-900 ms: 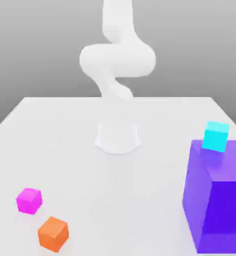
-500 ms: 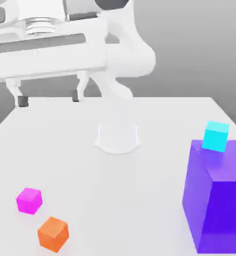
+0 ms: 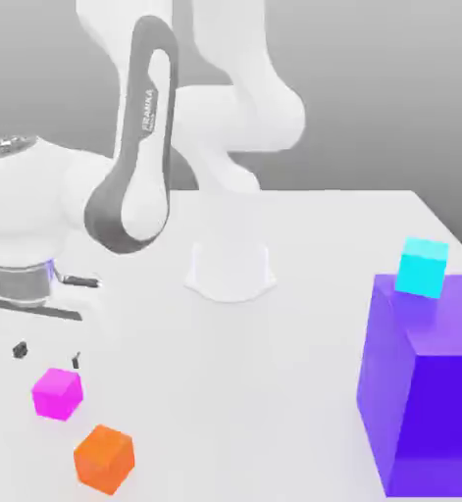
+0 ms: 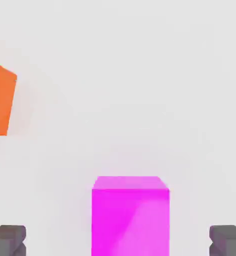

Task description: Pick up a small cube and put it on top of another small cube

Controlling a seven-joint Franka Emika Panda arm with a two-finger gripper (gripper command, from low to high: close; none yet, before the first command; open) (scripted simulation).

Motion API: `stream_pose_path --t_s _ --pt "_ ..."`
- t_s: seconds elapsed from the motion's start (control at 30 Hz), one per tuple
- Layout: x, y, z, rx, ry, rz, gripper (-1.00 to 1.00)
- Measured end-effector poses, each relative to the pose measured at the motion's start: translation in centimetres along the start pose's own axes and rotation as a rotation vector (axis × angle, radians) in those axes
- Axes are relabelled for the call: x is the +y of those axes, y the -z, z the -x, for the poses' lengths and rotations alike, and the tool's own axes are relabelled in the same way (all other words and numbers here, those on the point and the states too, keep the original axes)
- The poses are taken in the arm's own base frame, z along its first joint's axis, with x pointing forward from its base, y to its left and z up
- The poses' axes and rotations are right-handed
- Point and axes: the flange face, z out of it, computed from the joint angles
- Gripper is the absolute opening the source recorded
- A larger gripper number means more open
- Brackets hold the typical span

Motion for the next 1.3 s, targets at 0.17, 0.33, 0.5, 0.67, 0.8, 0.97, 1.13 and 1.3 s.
stream_pose_path --t_s 0.17,0.33,0.5,0.67,0.8,0.97,1.13,1.3 --pt "0.2 -3.9 0.1 -0.002 -0.001 0.003 0.00" --pt "0.2 -4.7 0.2 -0.006 -0.002 0.003 -1.00" --pt "0.2 -3.6 0.1 -0.003 0.000 0.003 -1.00" --pt "0.1 0.1 0.1 -0.002 -0.001 0.003 -1.00" --pt "-5.3 3.2 2.3 -0.043 0.184 -0.037 -1.00" --pt "-18.8 9.4 12.9 -0.106 0.737 -0.094 -1.00" --pt "-24.7 17.3 23.5 -0.112 1.204 -0.099 -1.00" --pt "-25.7 25.1 35.5 -0.055 1.645 -0.047 -1.00"
